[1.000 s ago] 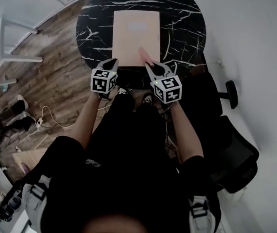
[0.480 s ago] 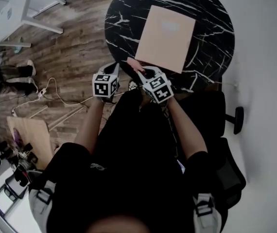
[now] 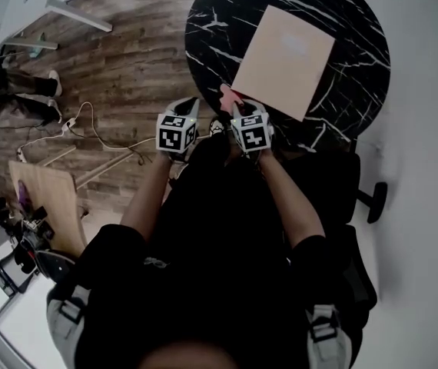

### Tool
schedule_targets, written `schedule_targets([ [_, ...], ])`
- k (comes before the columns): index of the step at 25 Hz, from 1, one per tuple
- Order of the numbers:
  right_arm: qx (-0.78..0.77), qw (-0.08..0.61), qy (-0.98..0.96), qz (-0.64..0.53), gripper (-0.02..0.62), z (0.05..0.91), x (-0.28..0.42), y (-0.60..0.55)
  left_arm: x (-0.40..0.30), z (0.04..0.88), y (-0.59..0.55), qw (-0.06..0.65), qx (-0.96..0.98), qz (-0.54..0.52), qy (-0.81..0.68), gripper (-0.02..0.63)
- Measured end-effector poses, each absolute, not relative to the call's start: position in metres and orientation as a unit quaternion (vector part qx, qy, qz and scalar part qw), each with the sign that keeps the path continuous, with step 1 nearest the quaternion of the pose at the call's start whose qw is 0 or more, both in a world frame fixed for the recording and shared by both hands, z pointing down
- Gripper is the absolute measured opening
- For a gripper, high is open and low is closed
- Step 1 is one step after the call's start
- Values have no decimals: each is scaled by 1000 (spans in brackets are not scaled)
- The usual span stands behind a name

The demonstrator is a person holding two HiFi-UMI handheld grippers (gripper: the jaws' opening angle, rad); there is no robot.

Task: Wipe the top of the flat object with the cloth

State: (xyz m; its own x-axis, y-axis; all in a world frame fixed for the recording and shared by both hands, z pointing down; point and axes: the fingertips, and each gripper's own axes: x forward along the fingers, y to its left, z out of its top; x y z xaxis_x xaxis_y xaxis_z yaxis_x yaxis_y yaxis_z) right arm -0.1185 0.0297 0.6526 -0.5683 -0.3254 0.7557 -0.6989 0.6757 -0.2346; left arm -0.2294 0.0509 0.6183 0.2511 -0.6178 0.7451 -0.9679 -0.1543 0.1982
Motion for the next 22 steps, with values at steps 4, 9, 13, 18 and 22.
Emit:
schedule_targets([
  [4, 328, 346, -837, 268, 23, 651, -115, 26, -223, 621, 49, 340, 719, 265, -545, -2],
  [9, 343, 327, -835, 280, 23, 650, -110, 24, -208, 623, 43, 335, 730, 275, -529, -1],
  [13, 356, 315, -831, 289, 23, 649, -100, 22, -198, 623, 39, 330, 737, 284, -517, 0],
  [18, 375, 306, -822, 302, 23, 650, -82, 21, -184, 625, 34, 322, 747, 297, -500, -2],
  [22, 385, 296, -817, 310, 23, 649, -68, 23, -168, 624, 29, 318, 756, 303, -486, 0],
])
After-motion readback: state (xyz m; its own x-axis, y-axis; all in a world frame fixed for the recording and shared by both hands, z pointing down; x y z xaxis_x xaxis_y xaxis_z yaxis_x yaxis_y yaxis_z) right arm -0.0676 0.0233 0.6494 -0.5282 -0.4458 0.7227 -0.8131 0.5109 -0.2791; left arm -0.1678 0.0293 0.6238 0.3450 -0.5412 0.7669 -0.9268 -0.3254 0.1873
